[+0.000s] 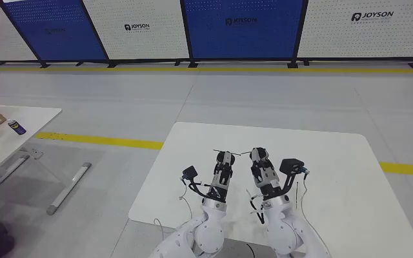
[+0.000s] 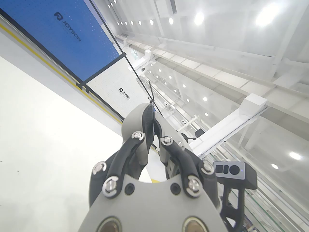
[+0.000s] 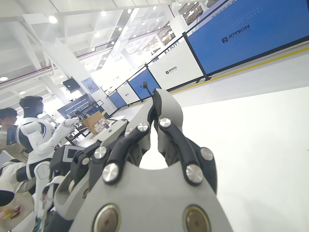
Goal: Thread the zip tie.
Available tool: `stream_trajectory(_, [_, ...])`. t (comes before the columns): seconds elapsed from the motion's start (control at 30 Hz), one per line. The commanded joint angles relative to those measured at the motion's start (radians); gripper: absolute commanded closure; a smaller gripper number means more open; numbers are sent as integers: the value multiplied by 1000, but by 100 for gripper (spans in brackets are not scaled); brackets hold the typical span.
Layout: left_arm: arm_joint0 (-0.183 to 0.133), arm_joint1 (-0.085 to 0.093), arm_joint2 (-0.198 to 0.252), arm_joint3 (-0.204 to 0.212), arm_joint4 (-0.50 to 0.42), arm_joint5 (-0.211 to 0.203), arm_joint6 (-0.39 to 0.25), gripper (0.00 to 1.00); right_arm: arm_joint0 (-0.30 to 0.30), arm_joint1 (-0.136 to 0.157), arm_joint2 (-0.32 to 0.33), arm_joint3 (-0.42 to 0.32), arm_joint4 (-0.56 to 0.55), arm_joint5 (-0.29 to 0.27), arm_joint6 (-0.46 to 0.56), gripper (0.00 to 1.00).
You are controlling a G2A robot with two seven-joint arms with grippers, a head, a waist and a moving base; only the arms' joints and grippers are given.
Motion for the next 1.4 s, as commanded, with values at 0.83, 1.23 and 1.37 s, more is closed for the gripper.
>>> stream_trajectory(0.83, [0,0,0,0,0,0,0,100,-19,-7,0,-4,-13,18,-6,100])
stream_trajectory(1.23, [0,0,0,0,0,0,0,100,-17,-10,4,-9,-9,18,-18,100])
stream_trajectory(1.37, [0,0,0,0,0,0,0,100,-23,-11,9,-14,-5,22,-13,100])
